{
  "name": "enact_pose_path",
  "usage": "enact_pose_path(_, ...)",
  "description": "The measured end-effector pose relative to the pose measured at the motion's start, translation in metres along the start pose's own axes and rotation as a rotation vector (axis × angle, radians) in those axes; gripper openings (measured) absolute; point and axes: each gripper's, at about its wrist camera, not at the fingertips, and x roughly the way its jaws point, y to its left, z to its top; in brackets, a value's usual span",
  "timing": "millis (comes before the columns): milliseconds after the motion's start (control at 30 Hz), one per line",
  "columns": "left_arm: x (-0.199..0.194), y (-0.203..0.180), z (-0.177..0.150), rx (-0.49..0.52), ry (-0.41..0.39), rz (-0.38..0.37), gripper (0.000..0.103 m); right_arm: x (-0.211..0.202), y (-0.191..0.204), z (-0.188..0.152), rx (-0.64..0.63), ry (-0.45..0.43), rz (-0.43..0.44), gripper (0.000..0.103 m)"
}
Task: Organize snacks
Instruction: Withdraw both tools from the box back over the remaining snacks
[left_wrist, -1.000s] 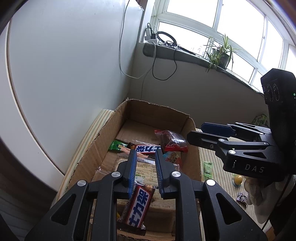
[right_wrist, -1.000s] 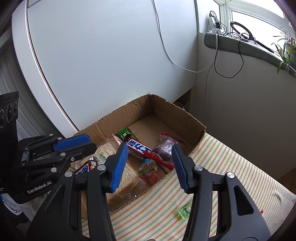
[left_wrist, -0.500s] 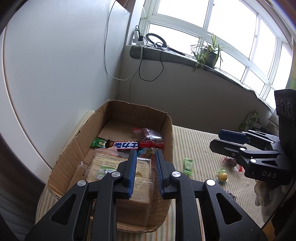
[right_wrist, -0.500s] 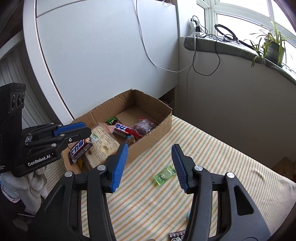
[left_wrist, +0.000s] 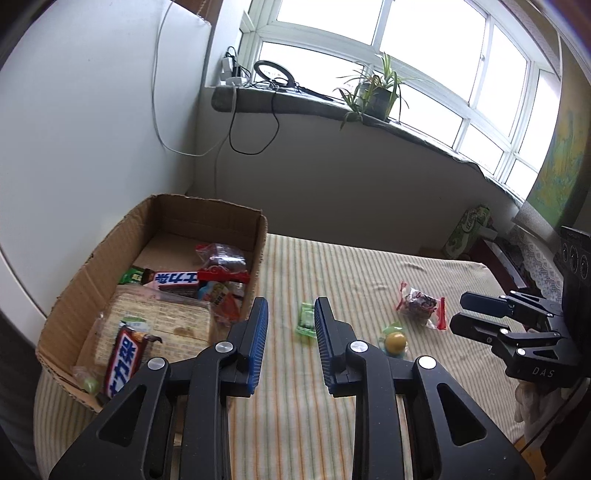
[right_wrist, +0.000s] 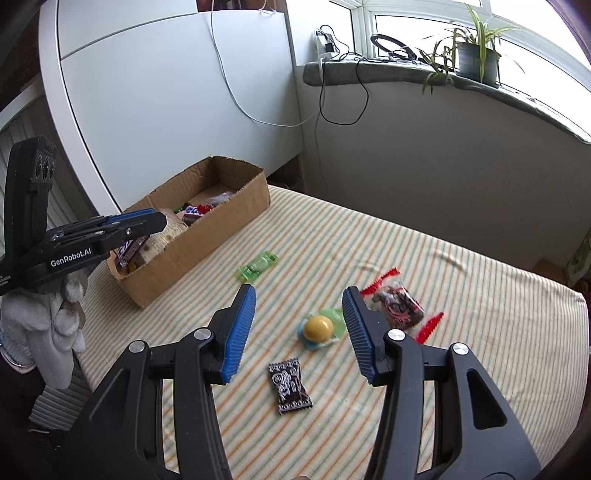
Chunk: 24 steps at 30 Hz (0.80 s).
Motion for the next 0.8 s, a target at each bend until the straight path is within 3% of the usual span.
enact_pose_path(367,0.034,-0.040,-0.012,0.036,0.093,-0.062,0.024,0.012,-0.013,-0.047,0.035,0.075,0.031,0.051)
enact_pose_path(800,0.087,-0.045,-0.015,0.053,0.171,0.040,0.024,0.037,-0.010,-0.061,-0.024,0.116,0.097,0.051)
